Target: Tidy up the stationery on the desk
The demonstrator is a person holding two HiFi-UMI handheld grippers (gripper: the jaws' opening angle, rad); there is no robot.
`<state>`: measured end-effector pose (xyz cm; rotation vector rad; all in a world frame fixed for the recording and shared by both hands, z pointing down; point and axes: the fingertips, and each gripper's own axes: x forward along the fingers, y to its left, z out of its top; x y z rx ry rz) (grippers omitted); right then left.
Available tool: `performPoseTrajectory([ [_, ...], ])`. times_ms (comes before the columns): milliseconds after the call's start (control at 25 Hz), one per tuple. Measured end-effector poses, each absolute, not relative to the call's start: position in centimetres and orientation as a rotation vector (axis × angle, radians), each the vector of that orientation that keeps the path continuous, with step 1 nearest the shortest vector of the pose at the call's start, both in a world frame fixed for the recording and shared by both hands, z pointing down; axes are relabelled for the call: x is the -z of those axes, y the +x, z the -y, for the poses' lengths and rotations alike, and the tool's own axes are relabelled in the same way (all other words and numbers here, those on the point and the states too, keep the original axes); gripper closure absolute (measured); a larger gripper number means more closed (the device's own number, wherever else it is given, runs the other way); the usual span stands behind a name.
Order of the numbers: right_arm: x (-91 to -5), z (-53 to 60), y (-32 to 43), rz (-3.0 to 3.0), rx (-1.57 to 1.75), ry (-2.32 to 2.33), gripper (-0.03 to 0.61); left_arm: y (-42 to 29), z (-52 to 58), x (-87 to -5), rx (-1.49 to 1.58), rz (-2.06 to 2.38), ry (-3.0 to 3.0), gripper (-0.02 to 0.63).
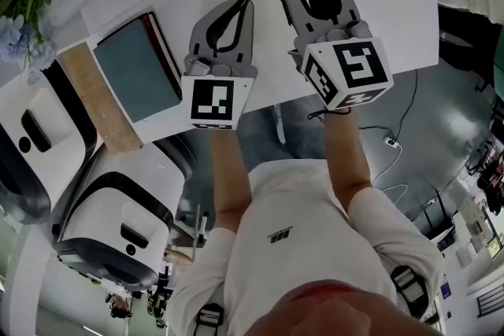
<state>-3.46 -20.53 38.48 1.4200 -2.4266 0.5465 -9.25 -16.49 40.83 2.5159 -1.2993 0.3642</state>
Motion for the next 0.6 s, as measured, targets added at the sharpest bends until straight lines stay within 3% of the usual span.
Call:
performPoseTrajectory([
  [600, -37.5, 24.7, -0.5, 2.444, -0.543, 1.564, 0.526, -6.6, 18.8, -39.8, -0.355, 1.250, 2.557, 0.614],
])
